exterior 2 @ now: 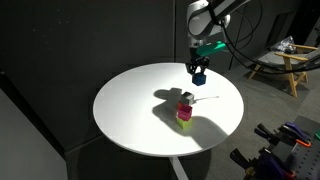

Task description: Put the blue block on the gray block

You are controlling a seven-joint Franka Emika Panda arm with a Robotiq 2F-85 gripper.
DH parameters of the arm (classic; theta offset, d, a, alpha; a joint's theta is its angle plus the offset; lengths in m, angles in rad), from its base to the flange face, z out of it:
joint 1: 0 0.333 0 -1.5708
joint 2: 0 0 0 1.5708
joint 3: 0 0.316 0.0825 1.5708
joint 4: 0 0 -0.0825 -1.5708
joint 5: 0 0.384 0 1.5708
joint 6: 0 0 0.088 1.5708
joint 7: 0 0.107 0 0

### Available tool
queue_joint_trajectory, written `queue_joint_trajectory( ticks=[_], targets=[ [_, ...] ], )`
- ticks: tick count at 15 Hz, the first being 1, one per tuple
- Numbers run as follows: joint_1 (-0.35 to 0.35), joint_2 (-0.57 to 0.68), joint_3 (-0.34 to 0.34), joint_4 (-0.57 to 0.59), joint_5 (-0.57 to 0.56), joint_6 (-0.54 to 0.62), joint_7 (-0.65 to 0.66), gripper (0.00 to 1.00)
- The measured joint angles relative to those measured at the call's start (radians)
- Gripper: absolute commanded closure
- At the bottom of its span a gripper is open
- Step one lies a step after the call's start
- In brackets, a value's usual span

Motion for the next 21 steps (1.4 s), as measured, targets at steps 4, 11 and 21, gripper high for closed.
queue_joint_trajectory(
  ticks=[4,11,21],
  targets=[
    [0.01,0.025,0.01,0.018,0.0,-0.005,-0.031,0.69],
    [0.043,0.029,0.014,0.021,-0.033,-0.026,-0.056,0.69],
    [0.093,0.031,0.014,0.021,-0.104,-0.043,-0.054,0.69]
  ],
)
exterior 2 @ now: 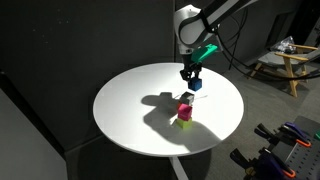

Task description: Put the blue block on the gray block

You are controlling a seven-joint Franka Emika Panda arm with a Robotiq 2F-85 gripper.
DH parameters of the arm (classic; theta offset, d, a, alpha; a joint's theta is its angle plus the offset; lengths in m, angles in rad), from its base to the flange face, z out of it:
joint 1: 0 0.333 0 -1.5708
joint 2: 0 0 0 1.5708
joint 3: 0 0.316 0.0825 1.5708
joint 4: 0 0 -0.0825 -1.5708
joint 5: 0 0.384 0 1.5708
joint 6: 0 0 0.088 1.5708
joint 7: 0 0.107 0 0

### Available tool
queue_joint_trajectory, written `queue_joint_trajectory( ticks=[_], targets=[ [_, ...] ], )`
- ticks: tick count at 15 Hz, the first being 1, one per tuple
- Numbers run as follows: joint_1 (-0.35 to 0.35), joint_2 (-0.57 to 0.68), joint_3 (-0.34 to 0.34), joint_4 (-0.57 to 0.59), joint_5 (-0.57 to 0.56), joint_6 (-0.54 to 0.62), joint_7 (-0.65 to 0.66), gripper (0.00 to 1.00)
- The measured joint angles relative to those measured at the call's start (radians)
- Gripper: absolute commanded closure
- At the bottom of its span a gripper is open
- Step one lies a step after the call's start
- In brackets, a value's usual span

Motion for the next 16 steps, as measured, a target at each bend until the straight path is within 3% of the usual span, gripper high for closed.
queue_joint_trajectory(
  ticks=[16],
  targets=[
    [0.002,0.001,0.04,0.0,0.049,0.018,-0.003,0.69]
  ],
)
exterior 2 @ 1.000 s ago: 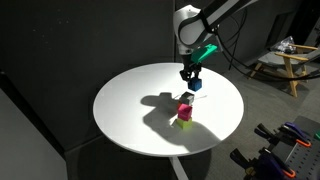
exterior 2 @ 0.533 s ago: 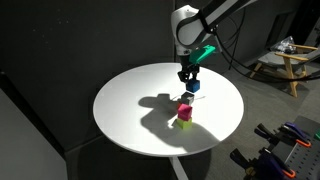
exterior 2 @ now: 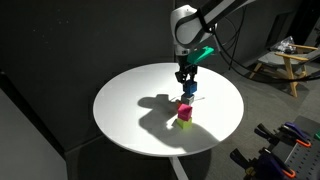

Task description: Put the blue block on the gray block

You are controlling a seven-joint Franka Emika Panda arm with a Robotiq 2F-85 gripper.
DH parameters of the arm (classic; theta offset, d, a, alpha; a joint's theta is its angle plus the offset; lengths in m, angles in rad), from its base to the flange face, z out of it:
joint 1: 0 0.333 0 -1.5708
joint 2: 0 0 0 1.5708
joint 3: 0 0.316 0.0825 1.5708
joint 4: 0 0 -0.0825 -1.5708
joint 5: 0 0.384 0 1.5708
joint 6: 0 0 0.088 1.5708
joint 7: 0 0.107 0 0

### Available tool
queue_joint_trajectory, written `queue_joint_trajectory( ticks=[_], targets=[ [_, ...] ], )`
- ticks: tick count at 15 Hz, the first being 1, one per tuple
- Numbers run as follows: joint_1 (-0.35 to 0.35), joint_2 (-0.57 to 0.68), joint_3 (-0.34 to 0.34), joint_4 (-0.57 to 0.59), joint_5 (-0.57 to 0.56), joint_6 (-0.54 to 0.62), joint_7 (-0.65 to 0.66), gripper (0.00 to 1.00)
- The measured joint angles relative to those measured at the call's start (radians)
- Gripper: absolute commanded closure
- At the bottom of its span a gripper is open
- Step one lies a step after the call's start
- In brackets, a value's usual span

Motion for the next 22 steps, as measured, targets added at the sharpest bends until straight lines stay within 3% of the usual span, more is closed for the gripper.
queue_joint_trajectory(
  ticks=[14,15,16,19,22],
  targets=[
    [-0.001,0.0,0.001,0.0,0.007,0.009,0.0,0.69],
    [-0.001,0.0,0.001,0.0,0.007,0.009,0.0,0.19],
    [-0.001,0.0,0.001,0.0,0.007,0.009,0.0,0.43],
    [-0.001,0.0,0.001,0.0,0.007,0.009,0.0,0.22],
    [-0.001,0.0,0.001,0.0,0.007,0.009,0.0,0.19]
  ],
)
